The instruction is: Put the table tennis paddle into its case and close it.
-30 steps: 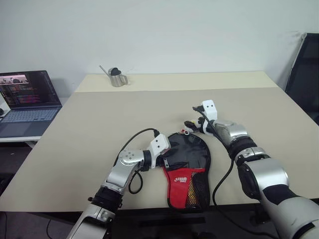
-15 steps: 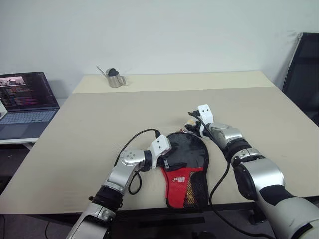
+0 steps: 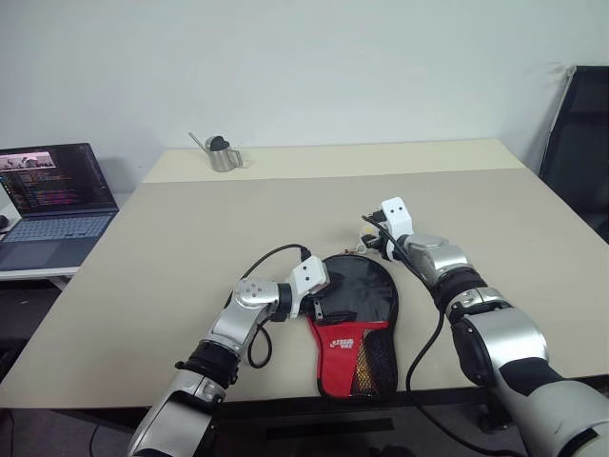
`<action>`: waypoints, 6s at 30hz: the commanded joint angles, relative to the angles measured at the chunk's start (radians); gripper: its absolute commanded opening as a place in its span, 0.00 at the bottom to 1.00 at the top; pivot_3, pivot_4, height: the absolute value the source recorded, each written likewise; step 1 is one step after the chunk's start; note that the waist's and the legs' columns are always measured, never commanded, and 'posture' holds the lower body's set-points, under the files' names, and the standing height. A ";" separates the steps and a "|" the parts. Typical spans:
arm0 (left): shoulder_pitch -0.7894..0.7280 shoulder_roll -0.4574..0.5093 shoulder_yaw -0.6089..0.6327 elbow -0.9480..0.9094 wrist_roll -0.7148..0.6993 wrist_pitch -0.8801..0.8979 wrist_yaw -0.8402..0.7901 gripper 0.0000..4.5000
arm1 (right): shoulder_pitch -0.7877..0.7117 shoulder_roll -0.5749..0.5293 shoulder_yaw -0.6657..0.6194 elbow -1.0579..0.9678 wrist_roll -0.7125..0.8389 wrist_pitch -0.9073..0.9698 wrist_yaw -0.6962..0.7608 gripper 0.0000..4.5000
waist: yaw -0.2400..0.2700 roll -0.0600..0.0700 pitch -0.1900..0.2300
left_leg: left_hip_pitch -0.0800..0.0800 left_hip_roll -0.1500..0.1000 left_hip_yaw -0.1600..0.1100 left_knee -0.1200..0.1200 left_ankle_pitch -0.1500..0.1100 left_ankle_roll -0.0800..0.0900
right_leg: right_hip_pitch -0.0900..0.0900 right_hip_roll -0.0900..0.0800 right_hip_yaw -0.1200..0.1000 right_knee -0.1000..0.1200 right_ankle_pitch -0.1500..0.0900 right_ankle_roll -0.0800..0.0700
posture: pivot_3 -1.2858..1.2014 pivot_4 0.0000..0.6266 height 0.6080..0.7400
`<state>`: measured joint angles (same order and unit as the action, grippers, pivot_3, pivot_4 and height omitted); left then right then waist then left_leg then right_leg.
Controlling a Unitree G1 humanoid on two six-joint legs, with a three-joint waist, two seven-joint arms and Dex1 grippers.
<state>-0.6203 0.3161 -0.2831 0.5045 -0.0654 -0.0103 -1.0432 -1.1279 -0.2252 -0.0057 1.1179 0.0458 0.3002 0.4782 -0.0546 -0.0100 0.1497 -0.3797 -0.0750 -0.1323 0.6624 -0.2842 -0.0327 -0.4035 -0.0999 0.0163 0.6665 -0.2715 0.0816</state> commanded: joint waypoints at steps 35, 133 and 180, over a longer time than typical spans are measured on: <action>-0.035 -0.114 -0.099 0.242 0.091 0.015 -0.059 1.00 | 1.004 -0.596 -0.136 -1.701 0.407 0.971 0.280 0.12 | 0.065 0.004 -0.013 | 0.016 -0.001 -0.004 -0.001 -0.008 0.014 | 0.031 -0.003 -0.008 -0.021 -0.001 0.008 | 0.52 0.24 1.00; -0.085 -0.216 -0.121 0.324 0.129 -0.068 -0.019 1.00 | 1.579 -1.027 -0.027 -2.117 1.252 0.555 -0.132 0.86 | 0.121 -0.011 -0.016 | 0.018 -0.022 -0.027 0.001 -0.020 0.027 | 0.053 -0.024 -0.033 -0.042 -0.013 0.025 | 0.52 0.24 1.00; 0.390 0.304 0.374 -0.746 -0.348 0.436 0.024 1.00 | 0.760 -0.524 0.035 -1.143 0.438 0.200 0.418 0.86 | 0.052 -0.001 0.011 | -0.001 -0.021 -0.024 0.000 -0.015 0.017 | 0.030 -0.023 -0.027 -0.034 -0.012 0.019 | 0.52 0.24 1.00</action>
<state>-0.2380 0.6070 0.0490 -0.1785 -0.3821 0.4224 -1.0350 -0.3366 -0.7563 0.0347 -0.0284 0.4927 0.5326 0.8723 -0.0024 -0.0105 0.1608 -0.3806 -0.0958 -0.1558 0.6627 -0.2990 -0.0155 -0.3739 -0.1234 -0.0102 0.6329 -0.2836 0.1011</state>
